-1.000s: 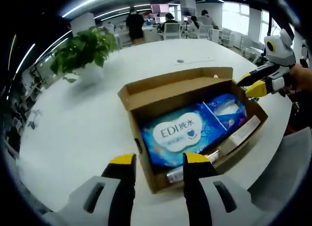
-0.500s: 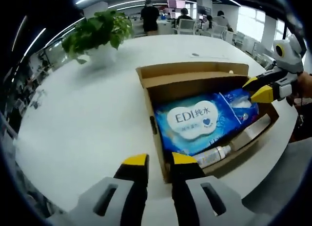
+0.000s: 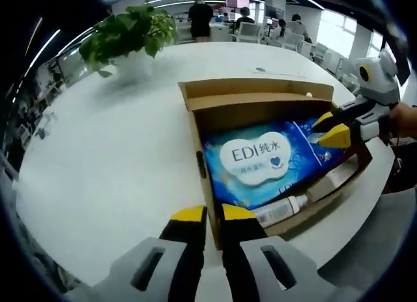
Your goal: Operate the shoe box by opening the lid, removing the specified soft item, and placing it in the target area until the item is outside and the box remains undamaged.
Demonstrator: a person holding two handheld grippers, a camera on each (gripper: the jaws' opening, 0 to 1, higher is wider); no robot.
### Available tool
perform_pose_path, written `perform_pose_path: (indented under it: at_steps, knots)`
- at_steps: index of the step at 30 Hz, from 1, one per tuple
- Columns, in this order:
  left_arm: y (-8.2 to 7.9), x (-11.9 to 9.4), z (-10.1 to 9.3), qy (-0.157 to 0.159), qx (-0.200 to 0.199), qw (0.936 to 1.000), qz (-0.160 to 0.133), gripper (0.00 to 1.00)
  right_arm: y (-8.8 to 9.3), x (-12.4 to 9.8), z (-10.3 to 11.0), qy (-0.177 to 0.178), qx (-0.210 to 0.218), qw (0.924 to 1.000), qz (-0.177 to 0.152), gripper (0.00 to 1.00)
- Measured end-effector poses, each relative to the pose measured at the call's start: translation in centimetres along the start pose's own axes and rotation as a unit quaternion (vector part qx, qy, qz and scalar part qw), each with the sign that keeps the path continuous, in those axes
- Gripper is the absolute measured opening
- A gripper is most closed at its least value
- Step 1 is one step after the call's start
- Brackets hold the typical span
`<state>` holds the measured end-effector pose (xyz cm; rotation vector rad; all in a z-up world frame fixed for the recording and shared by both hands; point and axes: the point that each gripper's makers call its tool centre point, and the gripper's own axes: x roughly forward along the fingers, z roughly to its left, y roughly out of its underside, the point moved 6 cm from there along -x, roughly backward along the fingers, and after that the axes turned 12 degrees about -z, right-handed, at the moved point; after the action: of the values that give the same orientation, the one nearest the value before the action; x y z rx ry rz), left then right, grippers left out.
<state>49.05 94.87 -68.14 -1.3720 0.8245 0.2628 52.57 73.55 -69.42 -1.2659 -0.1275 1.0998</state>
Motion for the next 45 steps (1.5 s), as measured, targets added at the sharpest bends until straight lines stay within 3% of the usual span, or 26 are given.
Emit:
perform_pose_path:
  at_steps: [8, 20, 23, 29, 45]
  knots:
    - [0.1, 0.1, 0.1, 0.0, -0.001, 1.0, -0.003, 0.05, 0.9, 1.2, 0.3, 0.004, -0.008, 0.9994, 0.034, 0.22]
    - [0.2, 0.2, 0.2, 0.0, -0.017, 0.9997, -0.014, 0.05, 1.1, 3.1, 0.3, 0.015, 0.0, 0.9988, 0.047, 0.14]
    - [0.3, 0.2, 0.3, 0.0, -0.019, 0.9997, -0.015, 0.05, 1.0, 2.9, 0.0, 0.026, -0.027, 0.998, 0.05, 0.04]
    - [0.3, 0.2, 0.2, 0.002, -0.015, 0.9998, -0.016, 0.05, 0.3, 1.8, 0.1, 0.018, -0.009, 0.9991, 0.038, 0.01]
    - [0.4, 0.2, 0.3, 0.004, -0.015, 0.9998, -0.016, 0.05, -0.8, -0.6, 0.4, 0.03, -0.025, 0.9991, 0.015, 0.0]
